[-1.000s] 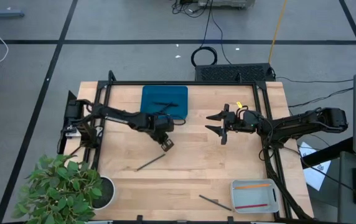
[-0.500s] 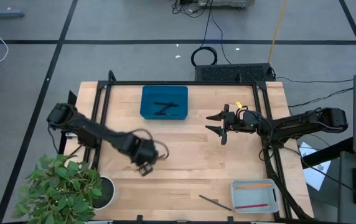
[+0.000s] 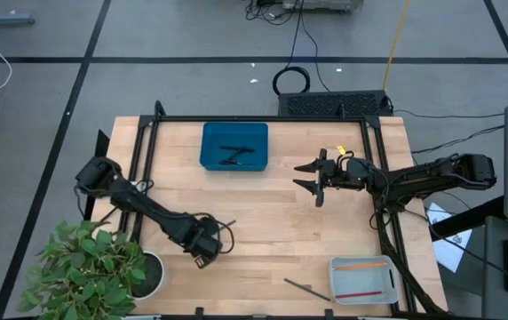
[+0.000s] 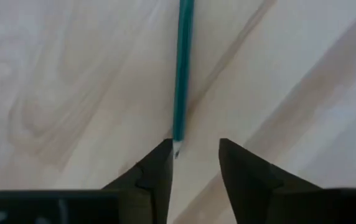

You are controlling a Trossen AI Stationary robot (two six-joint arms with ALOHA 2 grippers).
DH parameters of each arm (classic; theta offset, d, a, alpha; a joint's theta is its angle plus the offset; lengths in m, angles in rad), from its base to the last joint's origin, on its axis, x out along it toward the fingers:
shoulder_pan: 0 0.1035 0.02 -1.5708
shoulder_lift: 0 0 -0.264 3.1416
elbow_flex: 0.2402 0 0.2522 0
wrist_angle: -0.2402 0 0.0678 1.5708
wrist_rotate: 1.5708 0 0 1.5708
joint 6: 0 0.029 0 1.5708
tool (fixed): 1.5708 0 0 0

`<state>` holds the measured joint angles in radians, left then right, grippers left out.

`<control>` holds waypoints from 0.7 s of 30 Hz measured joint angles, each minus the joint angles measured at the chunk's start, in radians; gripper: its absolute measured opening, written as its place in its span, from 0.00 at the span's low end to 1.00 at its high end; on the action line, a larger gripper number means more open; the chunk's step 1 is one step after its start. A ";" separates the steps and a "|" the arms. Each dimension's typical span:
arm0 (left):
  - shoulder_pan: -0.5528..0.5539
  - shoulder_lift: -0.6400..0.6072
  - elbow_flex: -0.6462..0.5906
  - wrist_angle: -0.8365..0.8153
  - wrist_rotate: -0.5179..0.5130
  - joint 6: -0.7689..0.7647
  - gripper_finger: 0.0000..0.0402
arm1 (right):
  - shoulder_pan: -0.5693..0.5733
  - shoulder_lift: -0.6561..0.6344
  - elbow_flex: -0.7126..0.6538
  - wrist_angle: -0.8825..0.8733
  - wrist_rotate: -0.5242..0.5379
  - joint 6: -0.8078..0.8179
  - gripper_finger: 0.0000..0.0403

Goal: Sort pens & pencils
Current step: Put the left green pencil into the gray bin

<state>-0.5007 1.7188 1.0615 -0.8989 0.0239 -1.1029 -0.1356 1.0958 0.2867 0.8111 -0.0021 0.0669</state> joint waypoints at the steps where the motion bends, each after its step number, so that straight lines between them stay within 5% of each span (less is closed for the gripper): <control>1: 0.001 0.007 0.000 -0.001 0.000 -0.005 0.34 | 0.000 0.001 0.000 -0.002 0.000 0.000 0.46; 21: 0.019 0.010 -0.109 0.069 0.058 0.023 0.36 | 0.000 0.000 0.000 0.000 0.000 0.000 0.46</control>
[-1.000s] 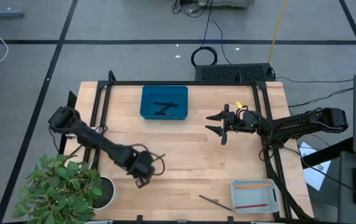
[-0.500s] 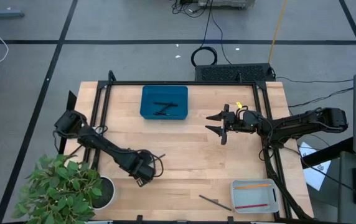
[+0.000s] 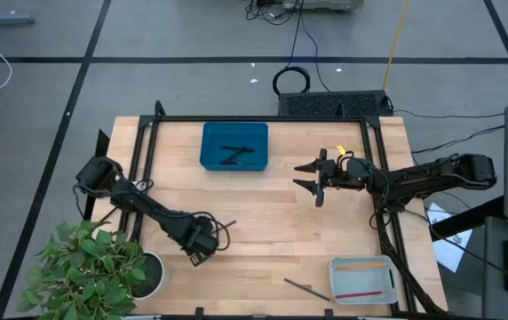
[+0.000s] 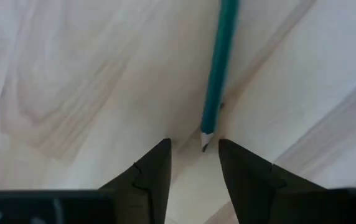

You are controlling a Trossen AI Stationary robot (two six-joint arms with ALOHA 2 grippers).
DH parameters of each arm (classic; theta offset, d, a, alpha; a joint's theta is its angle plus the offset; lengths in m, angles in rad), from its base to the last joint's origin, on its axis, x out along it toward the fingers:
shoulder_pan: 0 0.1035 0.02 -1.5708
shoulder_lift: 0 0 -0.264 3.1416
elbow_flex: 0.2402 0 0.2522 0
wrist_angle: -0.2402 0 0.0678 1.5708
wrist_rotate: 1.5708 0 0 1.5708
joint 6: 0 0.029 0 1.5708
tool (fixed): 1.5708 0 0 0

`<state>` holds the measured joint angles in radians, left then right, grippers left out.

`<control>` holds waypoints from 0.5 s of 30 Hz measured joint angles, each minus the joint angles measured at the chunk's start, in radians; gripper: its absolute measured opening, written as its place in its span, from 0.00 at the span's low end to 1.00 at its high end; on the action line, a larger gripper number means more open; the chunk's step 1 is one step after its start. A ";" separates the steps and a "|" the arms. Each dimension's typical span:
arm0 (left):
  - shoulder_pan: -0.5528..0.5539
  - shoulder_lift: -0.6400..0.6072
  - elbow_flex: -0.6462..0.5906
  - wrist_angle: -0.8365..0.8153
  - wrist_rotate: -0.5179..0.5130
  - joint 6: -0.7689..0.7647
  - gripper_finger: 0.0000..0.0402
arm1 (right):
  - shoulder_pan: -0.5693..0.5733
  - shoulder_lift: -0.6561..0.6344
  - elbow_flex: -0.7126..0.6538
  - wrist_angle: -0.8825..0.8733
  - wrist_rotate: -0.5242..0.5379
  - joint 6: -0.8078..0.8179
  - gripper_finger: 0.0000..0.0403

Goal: Sort pens & pencils
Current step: Put the left green pencil into the gray bin

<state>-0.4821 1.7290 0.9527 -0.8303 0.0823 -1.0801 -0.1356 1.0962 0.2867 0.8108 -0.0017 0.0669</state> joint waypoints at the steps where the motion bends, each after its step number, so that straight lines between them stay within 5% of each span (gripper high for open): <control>1: 0.000 0.000 0.000 0.003 0.000 0.012 0.36 | 0.000 0.000 0.000 -0.001 0.000 0.000 0.46; 15: 0.000 0.002 0.001 0.017 -0.068 0.316 0.36 | 0.000 0.000 0.000 0.000 0.000 0.000 0.46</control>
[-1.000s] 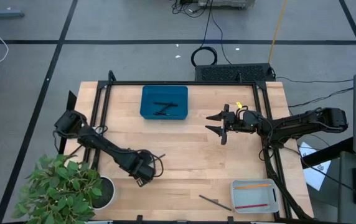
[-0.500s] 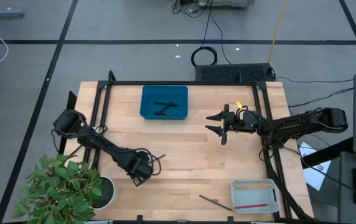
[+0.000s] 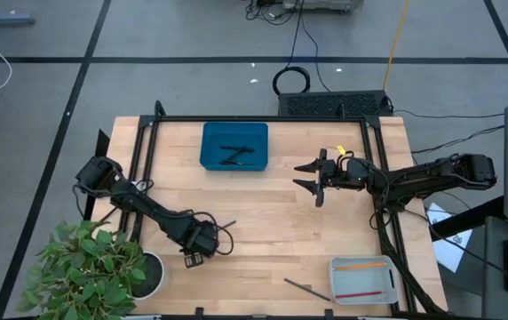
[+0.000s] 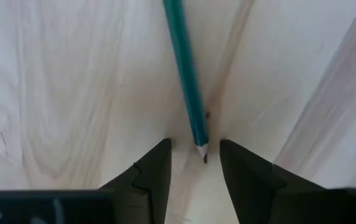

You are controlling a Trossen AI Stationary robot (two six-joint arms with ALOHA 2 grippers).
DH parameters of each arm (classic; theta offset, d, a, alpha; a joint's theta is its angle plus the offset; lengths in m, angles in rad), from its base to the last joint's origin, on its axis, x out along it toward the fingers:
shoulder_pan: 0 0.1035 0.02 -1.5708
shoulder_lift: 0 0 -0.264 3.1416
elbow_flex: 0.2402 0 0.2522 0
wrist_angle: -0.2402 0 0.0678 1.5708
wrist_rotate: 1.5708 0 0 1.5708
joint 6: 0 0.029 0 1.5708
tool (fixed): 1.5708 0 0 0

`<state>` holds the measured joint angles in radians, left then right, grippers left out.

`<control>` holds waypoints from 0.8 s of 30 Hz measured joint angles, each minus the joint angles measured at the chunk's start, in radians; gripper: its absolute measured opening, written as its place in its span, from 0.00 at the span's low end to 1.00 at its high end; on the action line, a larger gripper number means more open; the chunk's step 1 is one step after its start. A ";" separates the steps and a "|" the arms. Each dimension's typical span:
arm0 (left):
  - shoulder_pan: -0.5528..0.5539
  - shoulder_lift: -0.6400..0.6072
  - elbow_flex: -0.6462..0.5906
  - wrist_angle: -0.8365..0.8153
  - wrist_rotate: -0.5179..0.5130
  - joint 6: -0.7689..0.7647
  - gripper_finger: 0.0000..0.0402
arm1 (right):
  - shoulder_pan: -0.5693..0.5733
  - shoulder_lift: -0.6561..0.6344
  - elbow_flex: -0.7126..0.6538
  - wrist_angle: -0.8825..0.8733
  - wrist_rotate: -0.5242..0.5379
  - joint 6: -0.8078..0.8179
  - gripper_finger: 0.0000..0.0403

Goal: Sort pens & pencils
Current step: Put the left green pencil into the gray bin

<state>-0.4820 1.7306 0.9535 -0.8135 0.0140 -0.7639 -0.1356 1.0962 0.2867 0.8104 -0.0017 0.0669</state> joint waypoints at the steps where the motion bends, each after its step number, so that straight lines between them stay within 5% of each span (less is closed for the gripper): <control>1: 0.000 0.000 0.000 0.000 0.000 0.015 0.36 | 0.000 0.000 0.000 0.000 0.000 0.000 0.46; 11: 0.002 0.001 0.000 0.001 0.031 -0.005 0.34 | 0.000 0.000 0.000 0.000 0.000 0.000 0.46; 20: 0.006 0.002 0.000 0.011 0.050 -0.079 0.06 | 0.000 0.000 0.000 0.000 0.000 0.000 0.46; 24: 0.009 0.002 0.000 0.012 0.053 -0.057 0.03 | 0.000 0.000 0.000 0.000 0.000 0.000 0.46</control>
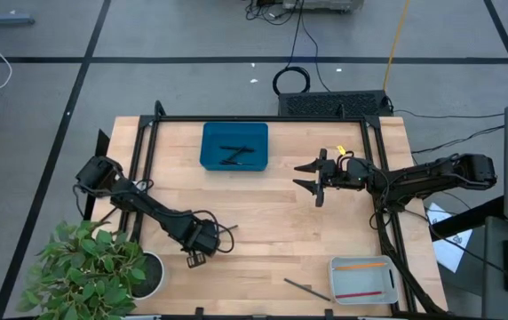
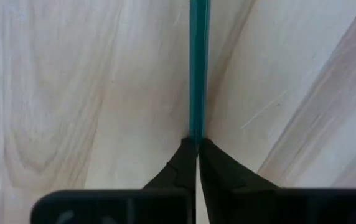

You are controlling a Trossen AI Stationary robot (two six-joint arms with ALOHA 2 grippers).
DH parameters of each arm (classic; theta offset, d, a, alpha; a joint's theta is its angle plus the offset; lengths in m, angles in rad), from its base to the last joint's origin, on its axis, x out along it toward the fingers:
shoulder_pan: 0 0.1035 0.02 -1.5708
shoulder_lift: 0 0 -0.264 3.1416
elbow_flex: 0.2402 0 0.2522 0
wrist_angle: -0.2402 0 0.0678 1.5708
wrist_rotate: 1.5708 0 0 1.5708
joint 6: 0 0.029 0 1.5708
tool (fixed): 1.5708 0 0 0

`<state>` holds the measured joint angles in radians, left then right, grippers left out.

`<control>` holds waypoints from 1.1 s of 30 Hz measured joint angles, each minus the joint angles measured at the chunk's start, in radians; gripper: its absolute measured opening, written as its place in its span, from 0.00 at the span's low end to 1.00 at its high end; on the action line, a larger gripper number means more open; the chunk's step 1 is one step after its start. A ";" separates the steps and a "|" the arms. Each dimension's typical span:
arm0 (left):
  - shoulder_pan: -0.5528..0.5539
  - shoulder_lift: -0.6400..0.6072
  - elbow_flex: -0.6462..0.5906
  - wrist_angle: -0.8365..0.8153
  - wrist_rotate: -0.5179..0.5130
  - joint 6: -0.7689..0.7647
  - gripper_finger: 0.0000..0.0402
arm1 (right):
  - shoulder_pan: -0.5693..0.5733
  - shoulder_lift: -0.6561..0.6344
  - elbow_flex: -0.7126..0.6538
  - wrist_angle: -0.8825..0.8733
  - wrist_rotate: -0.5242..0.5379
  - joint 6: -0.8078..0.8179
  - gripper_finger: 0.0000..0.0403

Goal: Sort pens & pencils
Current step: Put the left green pencil into the gray bin

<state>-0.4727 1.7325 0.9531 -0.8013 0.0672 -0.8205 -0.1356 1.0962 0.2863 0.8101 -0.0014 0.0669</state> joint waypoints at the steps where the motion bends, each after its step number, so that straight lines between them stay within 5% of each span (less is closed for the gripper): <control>1: 0.001 0.000 0.000 0.000 0.001 0.000 0.02 | 0.000 0.000 0.000 0.000 0.000 0.000 0.46; 18: 0.013 -0.006 -0.001 0.011 0.004 -0.010 0.00 | 0.000 0.000 0.000 0.000 0.000 0.000 0.46; 33: 0.017 -0.137 -0.003 0.064 -0.150 -0.028 0.00 | 0.000 0.000 0.000 0.000 0.000 0.000 0.46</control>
<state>-0.4557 1.5953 0.9501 -0.7373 -0.0826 -0.8481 -0.1356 1.0962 0.2859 0.8098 -0.0016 0.0669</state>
